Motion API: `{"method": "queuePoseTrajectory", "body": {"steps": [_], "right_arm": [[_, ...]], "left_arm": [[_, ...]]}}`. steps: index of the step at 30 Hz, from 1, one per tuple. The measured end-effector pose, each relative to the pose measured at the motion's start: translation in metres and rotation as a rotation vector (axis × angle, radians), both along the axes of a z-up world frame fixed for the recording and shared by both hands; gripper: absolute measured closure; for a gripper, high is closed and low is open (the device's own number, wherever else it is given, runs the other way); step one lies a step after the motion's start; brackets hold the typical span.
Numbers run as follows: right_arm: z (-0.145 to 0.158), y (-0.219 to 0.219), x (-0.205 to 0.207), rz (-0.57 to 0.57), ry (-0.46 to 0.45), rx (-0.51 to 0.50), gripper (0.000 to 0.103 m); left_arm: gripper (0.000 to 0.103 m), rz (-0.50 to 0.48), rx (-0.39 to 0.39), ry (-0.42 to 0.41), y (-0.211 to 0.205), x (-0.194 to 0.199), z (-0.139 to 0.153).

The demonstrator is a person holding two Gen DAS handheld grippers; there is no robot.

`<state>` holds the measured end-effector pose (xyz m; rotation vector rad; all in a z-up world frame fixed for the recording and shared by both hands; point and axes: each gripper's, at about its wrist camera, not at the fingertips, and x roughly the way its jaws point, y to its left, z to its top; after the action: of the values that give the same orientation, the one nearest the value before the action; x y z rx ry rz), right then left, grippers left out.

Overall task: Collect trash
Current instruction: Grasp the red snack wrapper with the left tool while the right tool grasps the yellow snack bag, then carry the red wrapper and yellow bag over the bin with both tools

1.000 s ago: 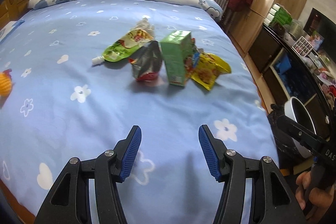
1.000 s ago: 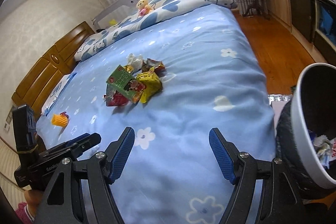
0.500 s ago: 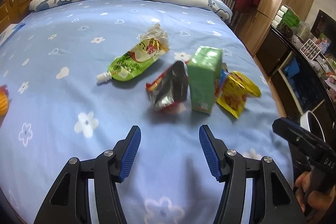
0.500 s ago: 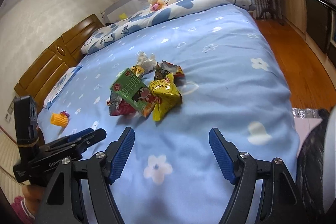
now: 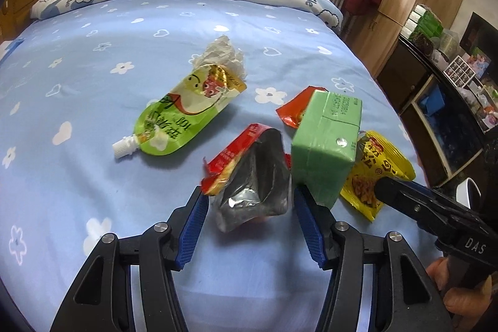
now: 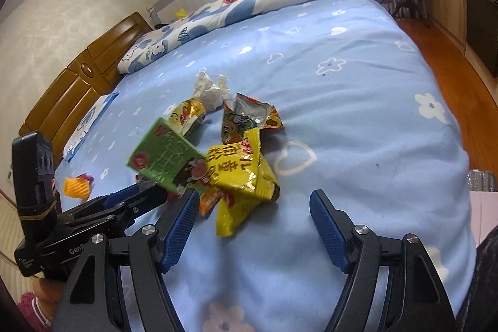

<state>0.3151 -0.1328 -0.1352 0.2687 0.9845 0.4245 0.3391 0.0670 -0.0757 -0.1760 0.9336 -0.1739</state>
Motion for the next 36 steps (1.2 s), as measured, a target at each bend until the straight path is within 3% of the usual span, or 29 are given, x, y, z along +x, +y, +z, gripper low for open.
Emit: {"method": "queuePoseTrajectory", "body": {"steps": [1, 2, 3, 5, 6, 9, 20, 27, 36], "right_arm": [[-0.001, 0.000, 0.000, -0.002, -0.001, 0.003, 0.030], [0.000, 0.000, 0.002, -0.002, -0.003, 0.005, 0.034], [0.000, 0.000, 0.002, 0.001, -0.008, 0.008, 0.045], [-0.001, 0.003, 0.001, 0.017, -0.007, 0.005, 0.063], [0.000, 0.005, 0.002, 0.021, -0.009, -0.003, 0.066], [0.001, 0.006, -0.001, 0.032, -0.010, 0.003, 0.074], [0.024, -0.021, -0.044, 0.001, -0.039, 0.037, 0.075], [0.036, -0.046, -0.076, -0.036, -0.050, 0.041, 0.075], [0.058, -0.079, -0.113, -0.088, -0.088, 0.048, 0.075]], "left_arm": [[0.059, -0.009, -0.002, -0.001, -0.002, 0.002, -0.002], [0.076, -0.016, -0.002, 0.003, -0.003, 0.003, -0.004], [0.086, -0.023, -0.001, 0.009, -0.005, 0.004, -0.006], [0.093, -0.029, 0.006, 0.009, -0.007, 0.005, -0.008], [0.095, -0.032, 0.006, 0.005, -0.007, 0.003, -0.008], [0.096, -0.034, 0.008, -0.014, -0.008, -0.005, -0.002], [0.097, -0.002, -0.041, -0.027, 0.000, -0.071, 0.012], [0.097, -0.060, -0.068, -0.023, -0.017, -0.107, 0.021], [0.097, -0.159, -0.072, -0.047, -0.055, -0.124, 0.037]]}}
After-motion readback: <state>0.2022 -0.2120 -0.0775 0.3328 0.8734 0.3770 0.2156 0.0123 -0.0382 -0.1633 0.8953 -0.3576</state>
